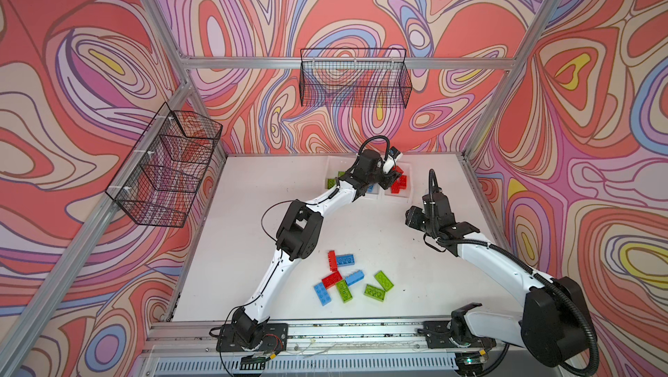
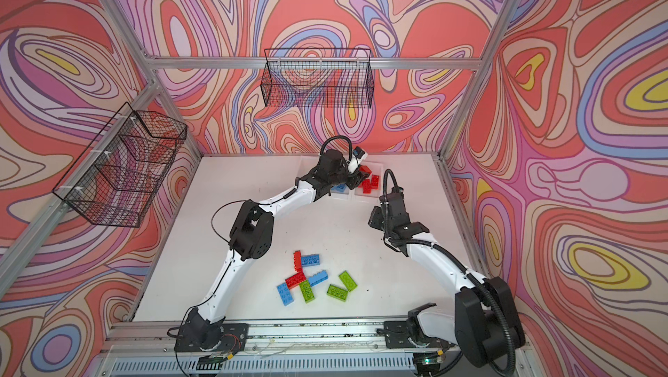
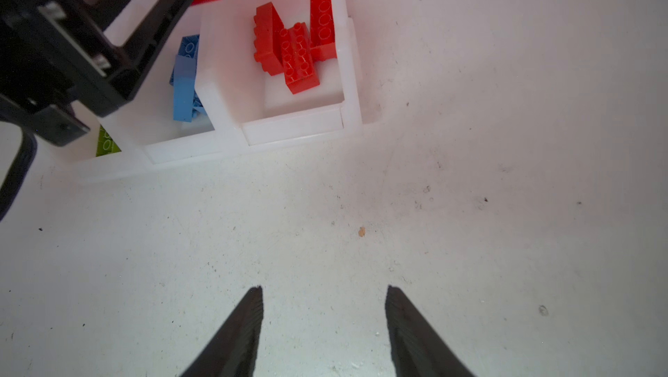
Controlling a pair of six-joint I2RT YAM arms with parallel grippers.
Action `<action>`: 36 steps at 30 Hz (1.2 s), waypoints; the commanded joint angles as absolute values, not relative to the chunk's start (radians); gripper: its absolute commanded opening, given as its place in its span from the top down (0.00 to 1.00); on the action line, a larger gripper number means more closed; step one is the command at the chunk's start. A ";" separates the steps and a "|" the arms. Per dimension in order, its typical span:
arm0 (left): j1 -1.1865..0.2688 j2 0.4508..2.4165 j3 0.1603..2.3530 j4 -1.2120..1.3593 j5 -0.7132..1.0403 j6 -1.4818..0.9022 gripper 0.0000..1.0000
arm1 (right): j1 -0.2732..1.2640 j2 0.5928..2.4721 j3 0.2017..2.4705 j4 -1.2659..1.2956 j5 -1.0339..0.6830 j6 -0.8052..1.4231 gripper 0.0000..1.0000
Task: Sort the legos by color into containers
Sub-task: 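Carry the red brick to the farthest bin and release it with the left gripper, then grasp a blue brick in the pile with the right gripper while the left withdraws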
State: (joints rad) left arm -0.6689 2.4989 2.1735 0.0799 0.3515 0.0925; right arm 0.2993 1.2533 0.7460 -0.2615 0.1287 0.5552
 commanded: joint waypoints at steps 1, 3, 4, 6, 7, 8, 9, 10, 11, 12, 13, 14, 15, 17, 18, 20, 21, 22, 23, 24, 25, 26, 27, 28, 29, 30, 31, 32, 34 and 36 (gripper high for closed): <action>-0.678 2.521 2.226 0.090 0.347 0.036 0.35 | 0.293 1.239 0.753 -0.273 0.165 0.575 0.42; -0.678 2.510 2.225 0.069 0.328 0.052 0.27 | 0.292 1.249 0.769 -0.273 0.172 0.575 0.42; -0.678 2.503 2.223 0.057 0.318 0.061 0.22 | 0.291 1.254 0.775 -0.273 0.173 0.575 0.42; -0.675 2.482 2.210 0.042 0.309 0.079 0.13 | 0.291 1.268 0.788 -0.270 0.171 0.577 0.42; -0.675 2.465 2.195 0.044 0.303 0.084 0.11 | 0.290 1.273 0.792 -0.267 0.170 0.576 0.42; -0.673 2.441 2.165 0.056 0.293 0.087 0.10 | 0.290 1.277 0.794 -0.263 0.169 0.575 0.42; -0.670 2.412 2.134 0.072 0.286 0.091 0.10 | 0.290 1.280 0.796 -0.261 0.165 0.571 0.42; -0.667 2.379 2.087 0.092 0.272 0.095 0.10 | 0.290 1.287 0.796 -0.258 0.156 0.564 0.42; -0.659 2.335 2.035 0.112 0.259 0.097 0.10 | 0.290 1.297 0.798 -0.258 0.141 0.548 0.42; -0.652 2.296 1.989 0.128 0.251 0.100 0.10 | 0.290 1.310 0.803 -0.260 0.116 0.530 0.42; -0.642 2.248 1.931 0.145 0.242 0.105 0.10 | 0.290 1.335 0.816 -0.271 0.079 0.500 0.42; -0.628 2.195 1.865 0.160 0.234 0.108 0.10 | 0.290 1.363 0.834 -0.288 0.041 0.466 0.42; -0.614 2.148 1.810 0.173 0.227 0.108 0.11 | 0.291 1.385 0.845 -0.293 -0.006 0.436 0.42; -0.577 2.035 1.679 0.193 0.205 0.101 0.11 | 0.303 1.415 0.857 -0.282 -0.099 0.378 0.42; -0.561 1.987 1.617 0.197 0.189 0.099 0.11 | 0.318 1.423 0.866 -0.283 -0.108 0.357 0.42; -0.523 1.876 1.491 0.196 0.145 0.101 0.10 | 0.375 1.447 0.903 -0.309 -0.121 0.283 0.42; -0.507 1.834 1.442 0.189 0.133 0.106 0.11 | 0.409 1.463 0.923 -0.330 -0.117 0.246 0.42; -0.488 1.780 1.387 0.176 0.117 0.104 0.10 | 0.451 1.483 0.948 -0.360 -0.116 0.202 0.42; -0.466 1.734 1.338 0.164 0.104 0.095 0.10 | 0.493 1.510 0.974 -0.394 -0.115 0.163 0.42; -0.447 1.694 1.296 0.154 0.095 0.082 0.10 | 0.519 1.528 0.991 -0.420 -0.117 0.138 0.42; -0.424 1.653 1.252 0.142 0.088 0.064 0.10 | 0.544 1.549 1.007 -0.447 -0.131 0.107 0.42; -0.403 1.613 1.211 0.132 0.076 0.047 0.10 | 0.566 1.572 1.023 -0.473 -0.141 0.074 0.42; -0.387 1.582 1.177 0.125 0.064 0.033 0.10 | 0.579 1.588 1.036 -0.494 -0.142 0.052 0.42; -0.369 1.547 1.143 0.123 0.045 0.020 0.10 | 0.594 1.602 1.049 -0.515 -0.148 0.024 0.41; -0.359 1.512 1.105 0.124 0.023 0.017 0.10 | 0.613 1.610 1.060 -0.529 -0.146 0.000 0.41; -0.353 1.485 1.076 0.131 0.002 0.019 0.09 | 0.630 1.616 1.066 -0.537 -0.141 -0.020 0.40; -0.350 1.453 1.043 0.143 -0.019 0.026 0.09 | 0.651 1.620 1.076 -0.543 -0.128 -0.042 0.40; -0.345 1.427 1.017 0.147 -0.036 0.026 0.09 | 0.669 1.628 1.090 -0.555 -0.115 -0.064 0.40; -0.335 1.392 0.992 0.124 -0.053 0.015 0.08 | 0.705 1.649 1.119 -0.584 -0.099 -0.107 0.40; -0.325 1.370 0.980 0.079 -0.049 -0.001 0.08 | 0.739 1.668 1.146 -0.604 -0.084 -0.149 0.40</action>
State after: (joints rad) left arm -0.3382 1.4139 0.9905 0.1211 -0.0105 0.0311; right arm 0.7002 1.6482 1.1007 -0.5430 -0.1089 -0.0334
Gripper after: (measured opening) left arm 0.921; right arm 0.601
